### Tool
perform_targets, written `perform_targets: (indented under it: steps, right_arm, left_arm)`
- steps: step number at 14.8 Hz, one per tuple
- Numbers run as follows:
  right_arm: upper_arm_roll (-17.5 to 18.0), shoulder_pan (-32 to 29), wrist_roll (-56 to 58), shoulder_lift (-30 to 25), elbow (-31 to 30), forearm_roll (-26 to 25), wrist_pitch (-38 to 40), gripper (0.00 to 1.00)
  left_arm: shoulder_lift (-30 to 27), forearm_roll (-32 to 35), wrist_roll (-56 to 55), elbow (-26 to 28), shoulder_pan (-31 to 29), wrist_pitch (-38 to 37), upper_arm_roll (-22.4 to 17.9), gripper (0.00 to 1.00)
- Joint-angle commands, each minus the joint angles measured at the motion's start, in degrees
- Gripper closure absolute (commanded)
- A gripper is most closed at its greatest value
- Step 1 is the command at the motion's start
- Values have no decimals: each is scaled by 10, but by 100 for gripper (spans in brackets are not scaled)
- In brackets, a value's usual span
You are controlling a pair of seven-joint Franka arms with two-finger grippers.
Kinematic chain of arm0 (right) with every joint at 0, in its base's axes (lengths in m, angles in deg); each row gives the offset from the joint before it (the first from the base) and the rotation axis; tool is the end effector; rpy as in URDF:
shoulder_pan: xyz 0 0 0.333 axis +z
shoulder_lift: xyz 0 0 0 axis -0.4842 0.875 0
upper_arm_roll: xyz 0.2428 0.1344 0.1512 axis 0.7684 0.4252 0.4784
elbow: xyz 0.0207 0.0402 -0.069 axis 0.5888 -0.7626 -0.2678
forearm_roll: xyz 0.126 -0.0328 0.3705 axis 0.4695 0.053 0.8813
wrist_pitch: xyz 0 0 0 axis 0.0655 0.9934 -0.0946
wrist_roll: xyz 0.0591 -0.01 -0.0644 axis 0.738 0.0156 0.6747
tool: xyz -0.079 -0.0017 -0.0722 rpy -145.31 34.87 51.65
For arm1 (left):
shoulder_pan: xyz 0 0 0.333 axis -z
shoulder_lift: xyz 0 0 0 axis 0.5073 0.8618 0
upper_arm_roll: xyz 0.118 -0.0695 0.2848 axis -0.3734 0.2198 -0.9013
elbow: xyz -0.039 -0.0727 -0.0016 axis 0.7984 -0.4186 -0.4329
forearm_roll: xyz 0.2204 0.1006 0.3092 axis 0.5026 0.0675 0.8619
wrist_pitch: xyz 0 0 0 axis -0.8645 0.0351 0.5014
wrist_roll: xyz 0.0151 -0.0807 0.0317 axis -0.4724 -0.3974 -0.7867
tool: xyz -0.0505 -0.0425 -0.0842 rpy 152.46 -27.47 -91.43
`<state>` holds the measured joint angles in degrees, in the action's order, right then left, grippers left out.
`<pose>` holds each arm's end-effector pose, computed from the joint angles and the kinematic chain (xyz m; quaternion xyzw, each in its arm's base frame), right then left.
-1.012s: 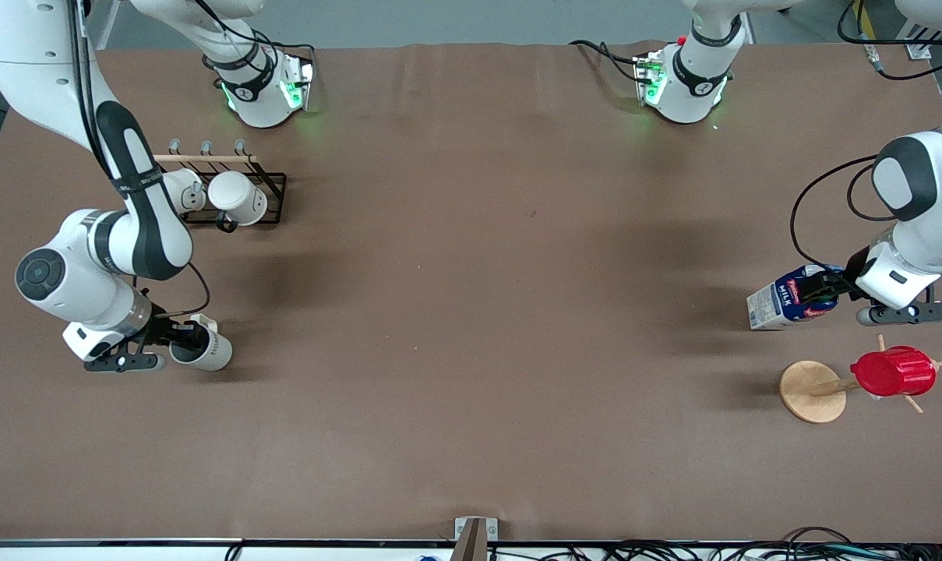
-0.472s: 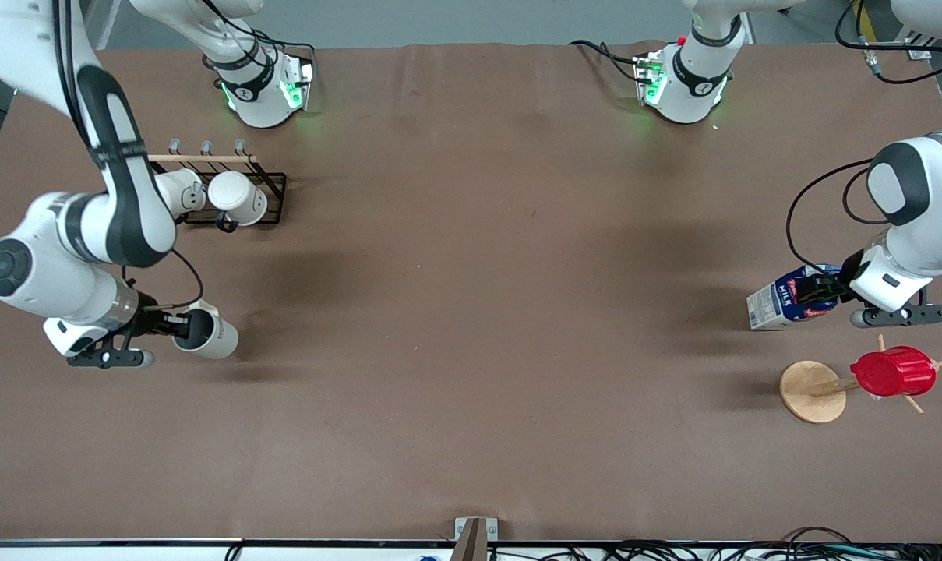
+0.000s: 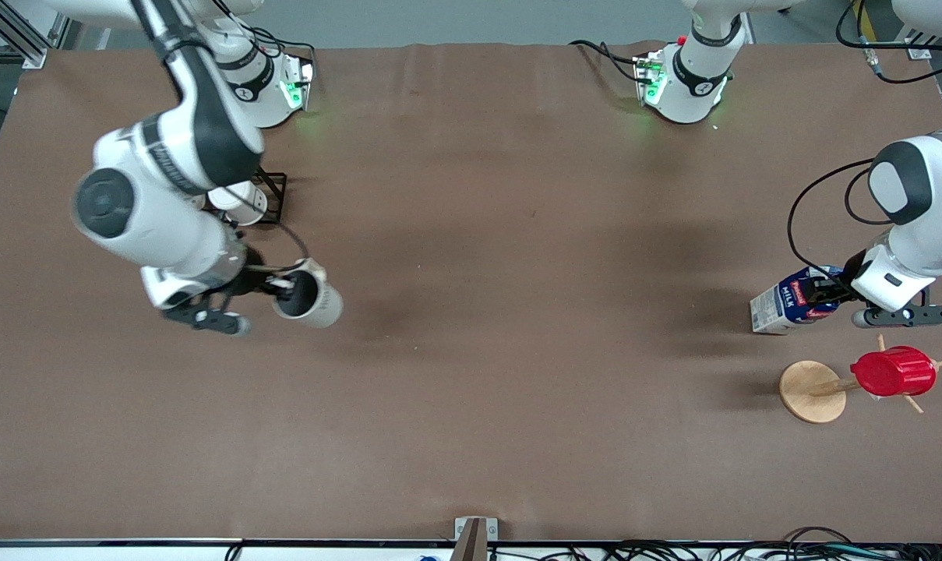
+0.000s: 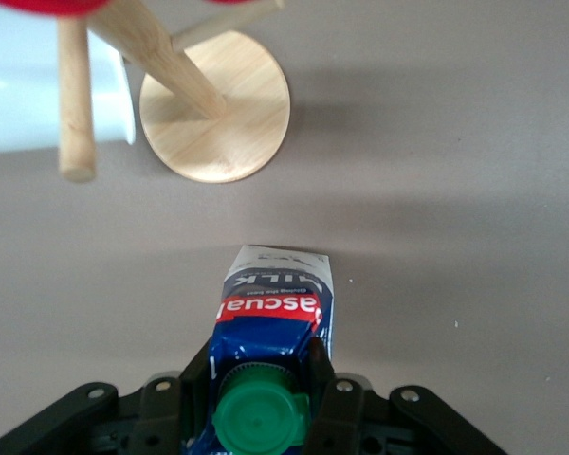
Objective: Place cup and milk on table
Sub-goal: 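Carry the mug and milk toward the table middle with both grippers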
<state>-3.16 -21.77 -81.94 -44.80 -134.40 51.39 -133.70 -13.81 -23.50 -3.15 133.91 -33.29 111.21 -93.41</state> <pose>0.5961 0.2303 0.4255 -0.9868 0.1414 0.0379 0.0685 0.5879 0.0884 0.3557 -0.9996 0.0042 -0.0277 0.0103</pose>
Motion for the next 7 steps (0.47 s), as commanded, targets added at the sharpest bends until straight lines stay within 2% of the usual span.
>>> perform_targets:
  steps: [1, 3, 7]
  right_arm:
    - [21, 20, -63, 32, 7, -2, -25, 98]
    - [29, 49, -103, 53, 6, -5, -46, 98]
    - [32, 128, -205, 106, 7, -52, -111, 98]
  left_arm:
    - [-32, 10, 14, -2, 0, -1, 5, 88]
    - [-38, 8, 2, -21, 1, -9, 30, 91]
    - [-35, 9, -40, -69, 2, -52, 93, 92]
